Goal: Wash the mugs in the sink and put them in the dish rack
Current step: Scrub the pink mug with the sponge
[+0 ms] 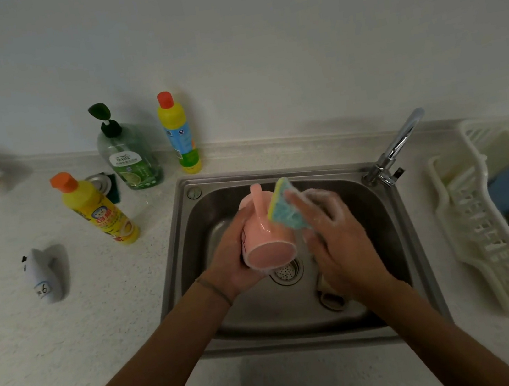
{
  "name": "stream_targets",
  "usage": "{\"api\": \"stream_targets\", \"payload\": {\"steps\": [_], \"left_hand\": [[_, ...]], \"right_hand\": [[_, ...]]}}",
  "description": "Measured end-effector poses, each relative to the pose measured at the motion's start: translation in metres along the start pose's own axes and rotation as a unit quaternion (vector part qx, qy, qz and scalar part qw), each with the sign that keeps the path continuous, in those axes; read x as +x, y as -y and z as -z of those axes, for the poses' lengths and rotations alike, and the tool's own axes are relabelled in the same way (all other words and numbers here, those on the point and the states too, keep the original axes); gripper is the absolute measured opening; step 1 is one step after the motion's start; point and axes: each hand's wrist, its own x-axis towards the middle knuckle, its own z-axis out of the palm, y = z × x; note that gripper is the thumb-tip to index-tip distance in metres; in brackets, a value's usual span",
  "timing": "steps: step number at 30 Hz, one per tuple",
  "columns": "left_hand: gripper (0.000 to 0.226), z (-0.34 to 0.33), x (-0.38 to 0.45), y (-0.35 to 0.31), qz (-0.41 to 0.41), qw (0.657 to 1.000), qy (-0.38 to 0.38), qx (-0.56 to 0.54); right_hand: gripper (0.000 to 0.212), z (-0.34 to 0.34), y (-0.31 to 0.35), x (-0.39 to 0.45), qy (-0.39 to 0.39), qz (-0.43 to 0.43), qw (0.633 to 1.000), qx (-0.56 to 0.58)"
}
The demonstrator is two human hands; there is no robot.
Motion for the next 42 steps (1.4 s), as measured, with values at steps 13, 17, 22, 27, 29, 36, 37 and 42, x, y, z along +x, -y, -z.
{"api": "stream_targets", "payload": {"steps": [13,17,22,27,29,36,37,42], "left_hand": [[0.050,-0.013,-0.006,0.007,-0.008,0.999,-0.021,0.036],[0.054,-0.017,-0.007,0.002,-0.006,0.998,-0.036,0.044],[0.060,-0.019,-0.005,0.004,-0.018,0.998,-0.035,0.041],[0.049,-0.027,-0.009,-0.007,-0.032,0.997,-0.038,0.051],[0.054,-0.025,-0.010,-0.001,-0.022,0.996,-0.053,0.067],[0.070,-0.016,-0.011,0.003,-0.157,0.929,-0.153,0.299],[0.076,-0.015,-0.010,0.002,-0.172,0.916,-0.162,0.324],[0.058,-0.007,-0.012,-0.011,-0.237,0.871,-0.179,0.391]], "right_hand": [[0.087,-0.020,0.001,-0.003,0.022,0.120,0.981,-0.150],[0.077,-0.019,0.004,0.005,-0.004,0.102,0.987,-0.122],[0.060,-0.010,0.007,0.015,-0.015,0.083,0.992,-0.097],[0.077,-0.019,0.010,0.002,-0.019,0.101,0.989,-0.105],[0.060,-0.014,0.014,0.010,-0.024,0.061,0.994,-0.084],[0.033,0.018,0.011,0.029,0.035,-0.067,0.988,0.136],[0.031,0.020,0.009,0.030,0.048,-0.075,0.988,0.126],[0.022,0.036,-0.003,0.032,0.063,-0.093,0.988,0.101]]}}
